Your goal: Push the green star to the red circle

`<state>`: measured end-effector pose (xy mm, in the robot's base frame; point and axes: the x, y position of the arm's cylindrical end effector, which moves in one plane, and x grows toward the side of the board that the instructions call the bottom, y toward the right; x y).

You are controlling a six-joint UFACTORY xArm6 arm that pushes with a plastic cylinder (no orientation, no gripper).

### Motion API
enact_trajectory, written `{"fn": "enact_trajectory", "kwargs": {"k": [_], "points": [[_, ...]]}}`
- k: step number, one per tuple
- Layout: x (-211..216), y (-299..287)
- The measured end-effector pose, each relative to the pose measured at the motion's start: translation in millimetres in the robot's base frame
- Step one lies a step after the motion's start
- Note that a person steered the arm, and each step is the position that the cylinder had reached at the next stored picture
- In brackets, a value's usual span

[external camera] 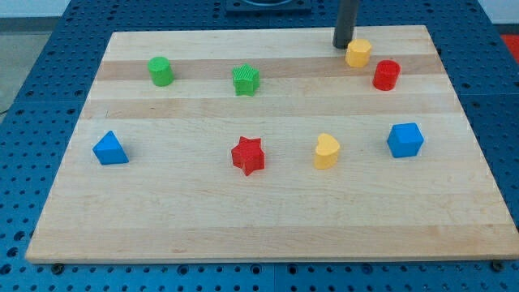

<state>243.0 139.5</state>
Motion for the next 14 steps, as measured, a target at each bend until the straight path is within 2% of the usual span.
{"fn": "enact_trajectory", "kwargs": {"k": [2,3,5,6,8,9,10,11,12,14], "points": [[16.1,32.1],[7.8,22.9],[5.0,-101.9],[18.5,-151.9],[46.1,-232.9],[66.4,-252.1],[88.3,-227.3],[90.0,-173.7],[88.9,-166.3],[50.9,-163.5]]}}
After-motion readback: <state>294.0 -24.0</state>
